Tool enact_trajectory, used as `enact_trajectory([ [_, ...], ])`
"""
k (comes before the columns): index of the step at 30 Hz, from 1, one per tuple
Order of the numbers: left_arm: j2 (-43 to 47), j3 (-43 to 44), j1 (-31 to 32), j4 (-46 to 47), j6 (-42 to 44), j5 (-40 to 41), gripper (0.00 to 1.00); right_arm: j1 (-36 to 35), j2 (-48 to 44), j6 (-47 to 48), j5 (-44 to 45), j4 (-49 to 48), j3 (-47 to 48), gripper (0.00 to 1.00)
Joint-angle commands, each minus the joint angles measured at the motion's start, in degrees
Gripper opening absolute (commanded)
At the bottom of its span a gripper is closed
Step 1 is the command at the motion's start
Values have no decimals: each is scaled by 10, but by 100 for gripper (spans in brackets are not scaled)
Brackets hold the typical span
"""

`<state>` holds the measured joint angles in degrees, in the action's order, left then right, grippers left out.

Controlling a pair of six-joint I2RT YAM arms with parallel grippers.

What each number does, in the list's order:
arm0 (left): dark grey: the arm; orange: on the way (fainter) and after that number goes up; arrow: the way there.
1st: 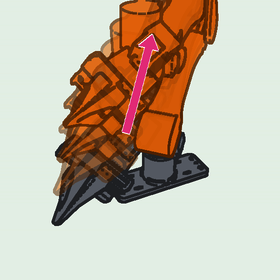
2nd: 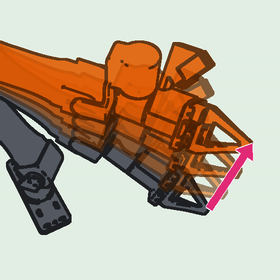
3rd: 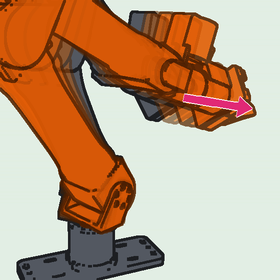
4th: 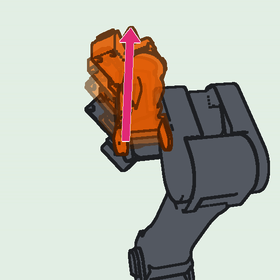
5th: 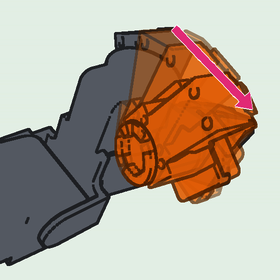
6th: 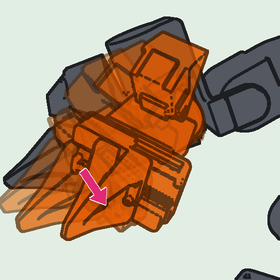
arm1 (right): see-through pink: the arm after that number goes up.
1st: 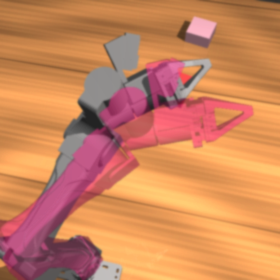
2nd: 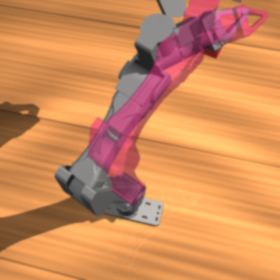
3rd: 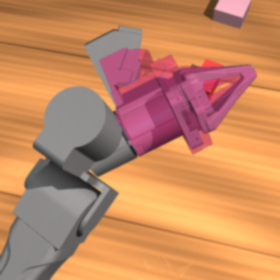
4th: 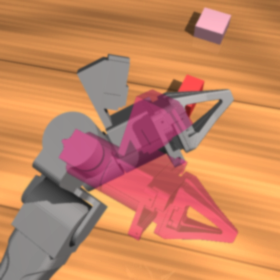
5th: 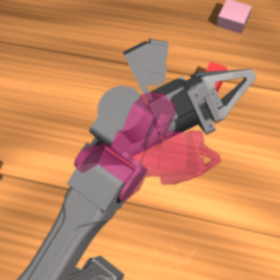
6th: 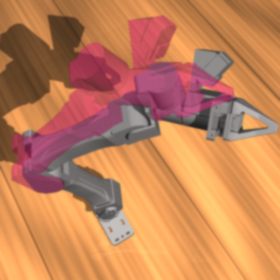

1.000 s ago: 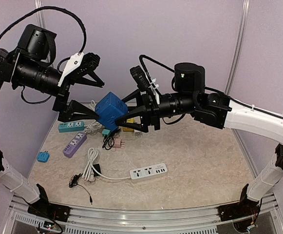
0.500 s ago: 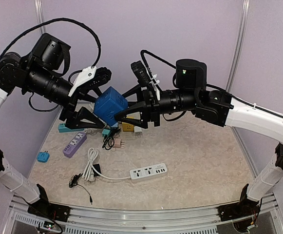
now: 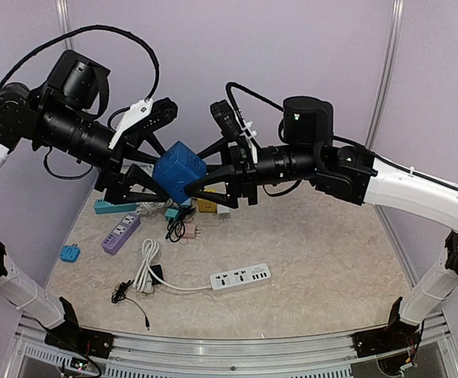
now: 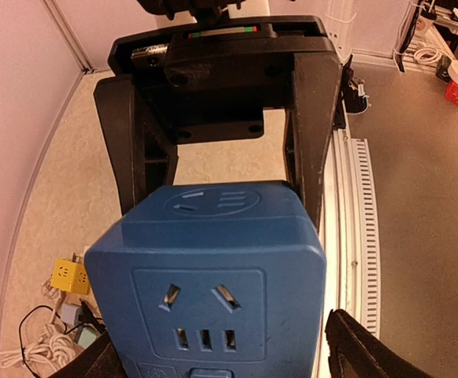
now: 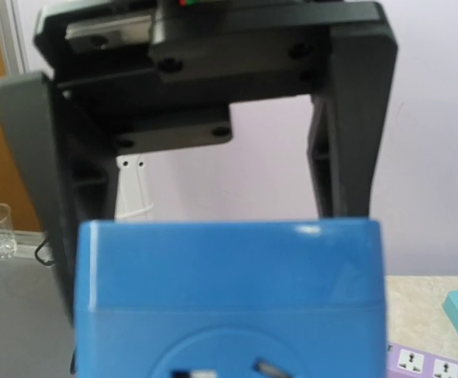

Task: Insert the plug
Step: Adjust the plug.

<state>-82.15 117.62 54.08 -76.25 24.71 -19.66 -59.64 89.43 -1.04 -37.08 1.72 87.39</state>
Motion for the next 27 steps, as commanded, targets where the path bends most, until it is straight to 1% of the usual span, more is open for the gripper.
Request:
enact_trajectory([
  [1,-9,-2,3,18,-35,-29,71,-2,6,4,10,-1,16,0],
  [3,-13,3,3,25,-46,-32,57,-2,5,4,14,4,16,0],
  [6,-18,9,4,29,-55,-37,32,-2,4,4,16,6,15,0],
  [9,-19,10,4,31,-56,-30,4,-3,2,4,27,12,14,0],
  [10,-18,10,3,34,-59,-23,0,-3,0,4,37,14,13,0],
  [11,-18,7,3,37,-64,-12,0,-3,-1,4,53,13,11,0],
  [12,-17,5,3,42,-67,2,0,-2,-3,4,81,9,7,22],
  [13,-16,2,2,48,-75,19,0,-3,-8,4,117,1,1,55],
  [14,-16,-1,1,56,-83,40,0,-5,-12,4,156,-10,-9,83],
  [15,-16,-3,-1,64,-94,60,0,-7,-19,4,197,-24,-20,97],
  [16,-17,-5,-6,73,-105,80,0,-13,-27,21,233,-47,-36,99],
  [18,-19,-8,-16,86,-125,114,0,-34,-41,68,306,-92,-71,100],
  [20,-23,-14,-24,96,-140,145,0,-67,-52,148,352,-147,-108,100],
  [22,-27,-19,-26,98,-150,152,0,-97,-47,224,395,-191,-129,100],
  [24,-30,-21,-26,99,-158,147,0,-114,-28,271,448,-186,-111,100],
  [27,-32,-19,-25,99,-160,145,0,-124,12,295,522,-168,-71,100],
])
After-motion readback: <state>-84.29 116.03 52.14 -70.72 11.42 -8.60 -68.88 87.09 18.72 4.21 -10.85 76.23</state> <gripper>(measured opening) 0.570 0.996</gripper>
